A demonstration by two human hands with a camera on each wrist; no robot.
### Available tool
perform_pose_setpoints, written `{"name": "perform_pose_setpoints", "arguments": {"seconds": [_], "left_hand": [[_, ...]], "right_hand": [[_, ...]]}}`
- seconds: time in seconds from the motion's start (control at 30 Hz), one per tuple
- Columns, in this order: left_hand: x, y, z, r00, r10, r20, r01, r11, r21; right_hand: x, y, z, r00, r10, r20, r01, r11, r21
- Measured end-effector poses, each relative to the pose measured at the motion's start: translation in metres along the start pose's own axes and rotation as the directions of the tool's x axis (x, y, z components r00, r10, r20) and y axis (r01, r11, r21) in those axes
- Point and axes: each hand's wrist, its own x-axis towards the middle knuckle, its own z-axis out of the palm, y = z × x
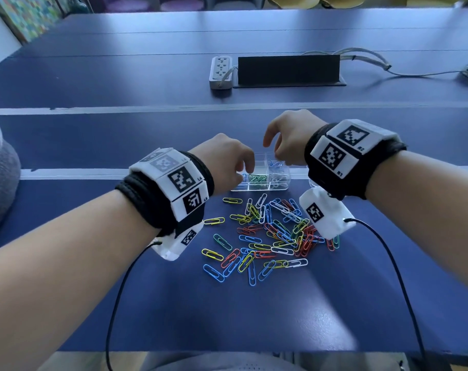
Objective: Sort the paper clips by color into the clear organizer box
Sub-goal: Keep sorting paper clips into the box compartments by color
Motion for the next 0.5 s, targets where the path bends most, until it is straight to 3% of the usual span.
{"name": "perform_pose_setpoints", "arguments": {"seconds": [0.27,0.5], "left_hand": [[-0.017,0.001,-0.006,0.996,0.053,-0.078,-0.056,0.998,-0.042],[-0.030,0.006,0.000,0.990,0.015,0.137,-0.016,1.000,0.007]], "right_hand": [[-0.032,0.013,-0.008,0.999,-0.045,0.008,0.045,0.999,-0.025],[-0.065,0.011,0.004,0.988,-0.052,0.143,0.067,0.993,-0.098]]}}
